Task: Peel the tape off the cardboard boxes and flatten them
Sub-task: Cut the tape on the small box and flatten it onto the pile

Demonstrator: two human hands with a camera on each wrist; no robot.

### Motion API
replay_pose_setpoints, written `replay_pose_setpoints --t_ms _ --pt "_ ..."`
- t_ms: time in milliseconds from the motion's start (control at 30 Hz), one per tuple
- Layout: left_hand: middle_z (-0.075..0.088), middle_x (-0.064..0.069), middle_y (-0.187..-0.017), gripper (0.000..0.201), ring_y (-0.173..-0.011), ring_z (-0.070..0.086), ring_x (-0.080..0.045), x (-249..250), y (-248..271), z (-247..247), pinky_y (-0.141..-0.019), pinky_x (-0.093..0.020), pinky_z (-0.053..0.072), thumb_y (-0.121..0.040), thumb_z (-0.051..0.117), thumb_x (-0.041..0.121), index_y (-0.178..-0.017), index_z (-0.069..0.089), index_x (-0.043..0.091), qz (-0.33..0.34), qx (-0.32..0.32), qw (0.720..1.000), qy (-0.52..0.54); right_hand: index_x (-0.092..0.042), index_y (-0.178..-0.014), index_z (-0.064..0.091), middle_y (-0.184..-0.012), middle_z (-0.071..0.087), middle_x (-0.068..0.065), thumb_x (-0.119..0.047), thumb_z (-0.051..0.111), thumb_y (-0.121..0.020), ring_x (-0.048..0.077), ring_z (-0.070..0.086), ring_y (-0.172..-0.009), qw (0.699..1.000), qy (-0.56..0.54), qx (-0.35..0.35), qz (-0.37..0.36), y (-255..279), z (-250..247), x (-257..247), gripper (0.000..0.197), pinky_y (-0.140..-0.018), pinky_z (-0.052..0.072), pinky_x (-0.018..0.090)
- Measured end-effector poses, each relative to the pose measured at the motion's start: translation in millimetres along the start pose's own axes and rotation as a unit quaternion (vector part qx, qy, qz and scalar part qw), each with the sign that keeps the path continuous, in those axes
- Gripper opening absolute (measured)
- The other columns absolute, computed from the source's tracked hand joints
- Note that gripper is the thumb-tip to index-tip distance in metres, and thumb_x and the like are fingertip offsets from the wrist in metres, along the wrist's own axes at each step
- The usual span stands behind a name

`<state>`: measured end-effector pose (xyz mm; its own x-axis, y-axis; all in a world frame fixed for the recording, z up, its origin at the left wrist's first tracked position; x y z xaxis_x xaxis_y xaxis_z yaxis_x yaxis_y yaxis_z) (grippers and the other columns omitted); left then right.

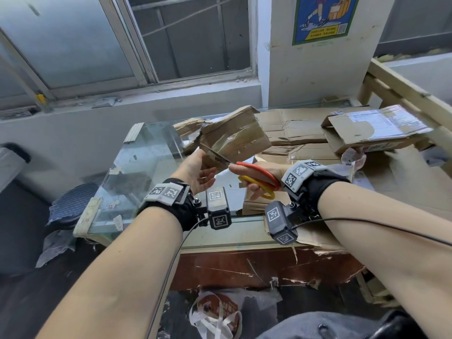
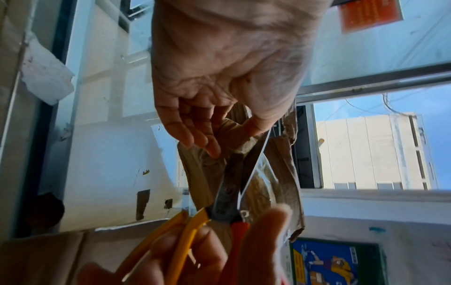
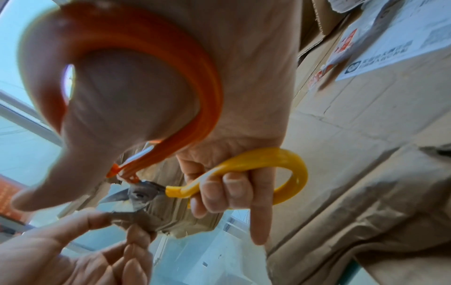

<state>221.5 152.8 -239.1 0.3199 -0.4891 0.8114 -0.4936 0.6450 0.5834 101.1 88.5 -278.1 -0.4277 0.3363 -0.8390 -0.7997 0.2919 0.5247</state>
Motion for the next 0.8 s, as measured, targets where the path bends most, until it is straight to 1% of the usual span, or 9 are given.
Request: replay_pose_setpoints --t_ms 67,133,167,233,300,367,433,667,800 --pt "0.059 -0.002 -0.054 0.026 -0.058 0.049 -0.014 1 -1 2 -0.056 -0.023 0.045 -0.086 0.049 0.025 -0.068 0.060 0.009 0.012 -0.004 0.999 -0.031 -0.005 -0.095 0.054 -0.057 0.050 0.002 -0.032 0.046 -0.097 0.007 0.050 -0.035 0.999 0.012 0.034 0.009 -6 -7 1 0.028 -0.044 0.046 0.021" --pt "0.060 -0.002 -0.057 0.025 -0.061 0.050 -0.015 0 -2 2 -0.058 -0.024 0.046 -0.086 0.049 0.023 -0.067 0.059 0.010 0.018 -0.006 0.999 -0.051 0.008 -0.121 0.054 -0.058 0.052 0.005 -0.029 0.045 -0.094 0.010 0.053 -0.037 0.999 0.005 0.022 0.039 -9 -7 7 0.047 -0.045 0.048 0.022" --pt "0.060 -0.003 -0.062 0.025 -0.063 0.051 -0.016 0 -2 2 -0.059 -0.025 0.047 -0.087 0.048 0.023 -0.069 0.059 0.010 0.019 -0.008 0.998 -0.056 0.012 -0.118 0.056 -0.057 0.056 0.005 -0.028 0.045 -0.091 0.011 0.057 -0.039 0.999 -0.008 -0.008 0.043 -8 -1 8 0.050 -0.047 0.050 0.023" --pt "0.059 -0.006 -0.069 0.023 -0.064 0.053 -0.018 0 -4 4 -0.059 -0.026 0.048 -0.091 0.047 0.023 -0.075 0.056 0.009 0.019 -0.016 0.998 -0.057 -0.010 -0.096 0.070 -0.056 0.059 0.002 -0.031 0.040 -0.095 0.012 0.060 -0.046 0.998 -0.008 -0.065 0.022 -4 18 5 0.037 -0.055 0.055 0.028" --pt "0.059 -0.008 -0.070 0.023 -0.065 0.056 -0.019 1 -4 7 -0.058 -0.027 0.052 -0.094 0.045 0.022 -0.079 0.054 0.008 0.025 -0.026 0.998 -0.044 -0.027 -0.070 0.059 -0.045 0.049 -0.005 -0.048 0.042 -0.096 0.008 0.050 -0.037 0.995 0.094 0.020 0.020 7 15 -4 0.038 -0.051 0.056 0.028" --pt "0.060 -0.010 -0.069 0.019 -0.064 0.059 -0.019 3 -5 8 -0.057 -0.027 0.055 -0.094 0.045 0.014 -0.079 0.054 0.005 0.037 -0.032 0.998 -0.030 -0.029 -0.055 0.052 -0.037 0.044 -0.009 -0.058 0.045 -0.092 0.006 0.045 -0.031 0.978 0.168 0.121 -0.027 19 10 -22 0.048 -0.048 0.053 0.022" --pt "0.062 -0.010 -0.065 0.020 -0.063 0.060 -0.019 3 -6 9 -0.058 -0.027 0.057 -0.092 0.043 0.005 -0.077 0.057 0.003 0.046 -0.035 0.998 -0.014 -0.025 -0.040 0.051 -0.037 0.040 -0.004 -0.063 0.048 -0.088 0.011 0.041 -0.030 0.967 0.212 0.133 -0.055 22 11 -31 0.061 -0.047 0.050 0.024" --pt "0.057 -0.006 -0.041 0.025 -0.044 0.058 -0.015 2 -18 -3 -0.043 -0.022 0.053 -0.090 0.043 0.003 -0.066 0.050 0.006 0.044 0.028 0.999 0.010 -0.010 -0.066 0.043 -0.035 0.044 -0.004 -0.030 0.041 -0.099 0.008 0.041 -0.027 0.982 0.160 0.092 0.048 14 -2 -16 0.039 -0.041 0.048 0.022" --pt "0.061 -0.009 -0.051 0.024 -0.040 0.058 -0.015 8 -28 -25 -0.040 -0.021 0.051 -0.087 0.046 0.005 -0.064 0.051 0.008 0.066 0.097 0.991 0.061 -0.013 -0.077 0.054 -0.051 0.040 0.000 -0.058 0.065 -0.079 0.010 0.035 -0.042 0.970 0.207 0.104 0.076 13 -7 -9 0.047 -0.047 0.035 0.024"
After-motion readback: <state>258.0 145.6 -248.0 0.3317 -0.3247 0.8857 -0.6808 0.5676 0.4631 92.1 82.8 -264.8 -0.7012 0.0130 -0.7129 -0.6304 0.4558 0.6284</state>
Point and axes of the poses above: each hand's wrist, its own y-axis away from the middle knuckle, its own z-axis out of the palm, x = y × z, the point moved 10 cm from there along -y, towards the middle knuckle
